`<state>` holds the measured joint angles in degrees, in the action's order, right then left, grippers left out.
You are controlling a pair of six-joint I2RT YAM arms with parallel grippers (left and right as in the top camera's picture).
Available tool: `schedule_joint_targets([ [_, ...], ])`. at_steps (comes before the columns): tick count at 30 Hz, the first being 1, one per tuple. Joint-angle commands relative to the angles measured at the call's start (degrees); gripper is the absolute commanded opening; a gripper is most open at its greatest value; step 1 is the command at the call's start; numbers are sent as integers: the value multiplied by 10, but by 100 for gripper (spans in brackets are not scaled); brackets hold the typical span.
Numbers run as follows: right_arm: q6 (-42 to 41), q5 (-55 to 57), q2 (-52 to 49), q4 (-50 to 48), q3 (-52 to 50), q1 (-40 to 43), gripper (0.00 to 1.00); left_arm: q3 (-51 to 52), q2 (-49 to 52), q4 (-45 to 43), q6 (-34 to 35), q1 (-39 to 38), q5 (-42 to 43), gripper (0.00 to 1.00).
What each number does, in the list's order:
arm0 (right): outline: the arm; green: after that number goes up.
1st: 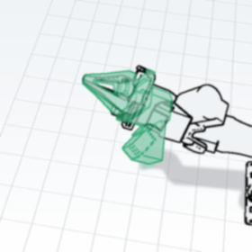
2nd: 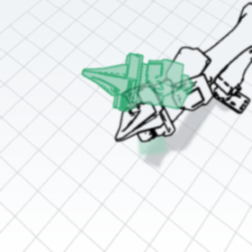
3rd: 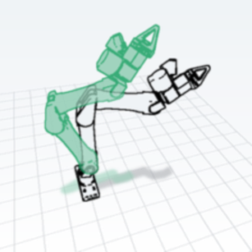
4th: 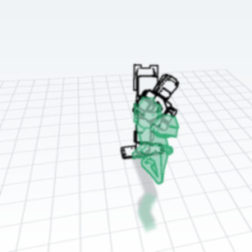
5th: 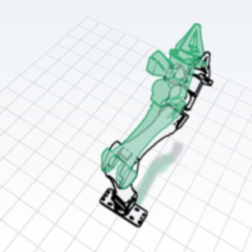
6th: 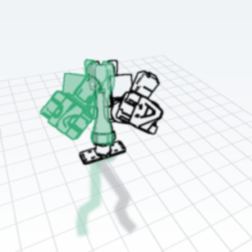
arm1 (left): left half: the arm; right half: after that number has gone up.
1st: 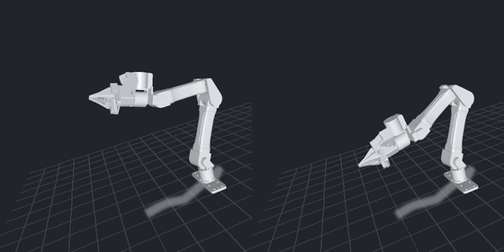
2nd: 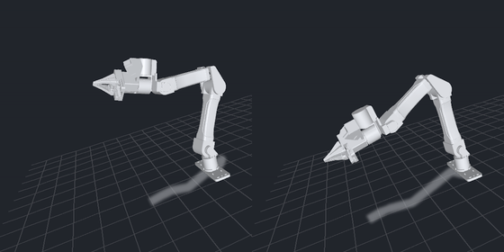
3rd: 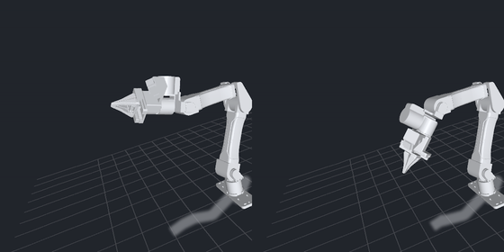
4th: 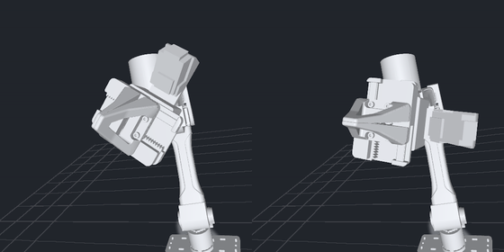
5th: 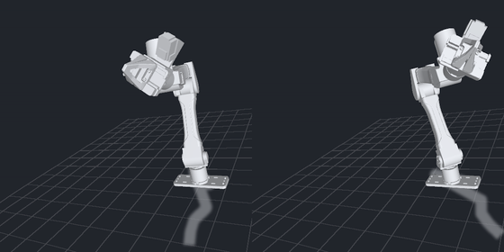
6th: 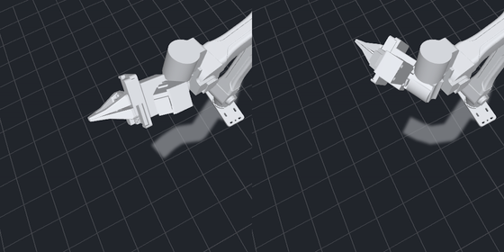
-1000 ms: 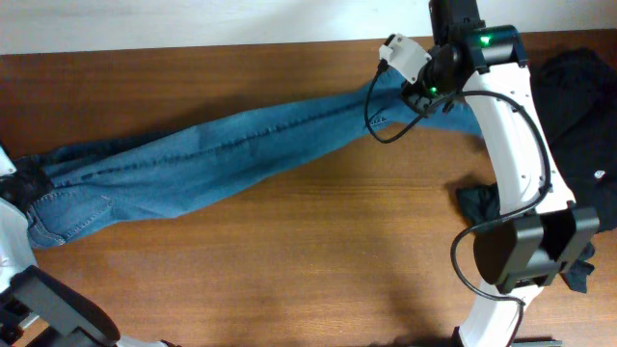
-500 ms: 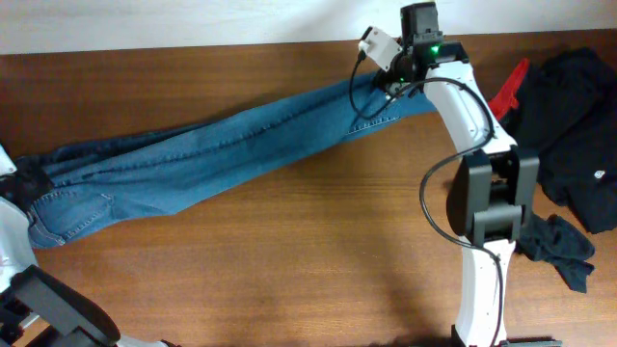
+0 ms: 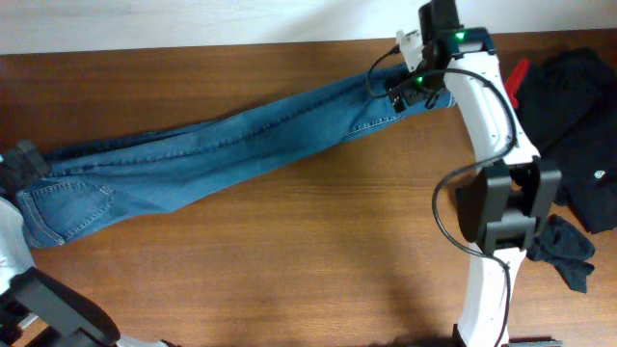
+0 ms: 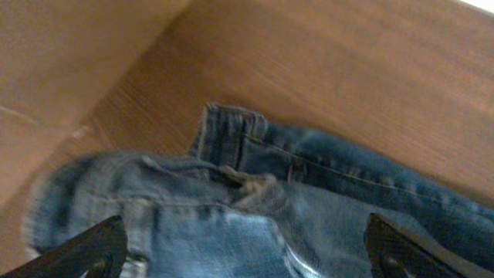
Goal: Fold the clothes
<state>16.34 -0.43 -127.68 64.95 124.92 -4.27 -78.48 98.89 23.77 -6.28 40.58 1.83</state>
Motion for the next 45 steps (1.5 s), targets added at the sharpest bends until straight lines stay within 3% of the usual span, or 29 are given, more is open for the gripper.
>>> schedule_joint_targets([
  [1, -23, -15, 47, -2, 15, -2, 98, -86, -5, 51, -14, -3, -3, 92],
  [2, -23, -15, 49, -2, 15, -2, 99, -92, -5, 60, -14, -4, -2, 89],
  [4, -23, -24, 63, 1, 15, -2, 99, -118, -5, 147, -14, -12, -1, 45],
  [5, -23, -27, 66, 2, 15, -2, 99, -119, -5, 175, -13, -16, 0, 15],
  [6, -31, -28, 71, 4, 15, -2, 99, -112, -3, 223, -10, -25, 14, 1],
  [11, -68, -39, 71, 7, 15, -3, 99, -37, 9, 228, 7, -61, 18, 0],
  [16, -83, -135, 71, 36, 15, -3, 99, 47, 67, 21, 8, -72, 18, 0],
  [20, -83, -181, 71, 64, 15, -16, 99, 29, 179, -91, 9, -71, 18, 0],
  [24, -77, -180, 71, 96, 15, -36, 99, -24, 201, -67, 10, -72, 23, 0],
  [27, -46, -181, 71, 99, 15, -57, 99, -97, 181, -29, 10, -71, 22, 15],
  [31, -31, -180, 70, 100, 15, -94, 99, -215, 160, 88, 10, -73, 24, 37],
  [32, -31, -180, 70, 101, 15, -99, 99, -231, 159, 114, 11, -73, 25, 38],
  [33, -37, -180, 68, 105, 13, -112, 99, -254, 157, 167, 11, -74, 32, 38],
  [34, -58, -180, 63, 118, 13, -126, 99, -261, 157, 242, 11, -76, 43, 29],
  [35, -67, -180, 59, 125, 11, -132, 99, -259, 157, 272, 11, -78, 49, 18],
  [38, -93, -177, 47, 128, -1, -149, 99, -226, 158, 318, 10, -87, 50, 2],
  [41, -143, -170, 35, 95, -23, -161, 99, -164, 158, 295, 10, -97, 48, 1],
  [45, -199, -168, 8, 0, -53, -164, 99, -58, 158, 196, 11, -100, 41, 1],
])
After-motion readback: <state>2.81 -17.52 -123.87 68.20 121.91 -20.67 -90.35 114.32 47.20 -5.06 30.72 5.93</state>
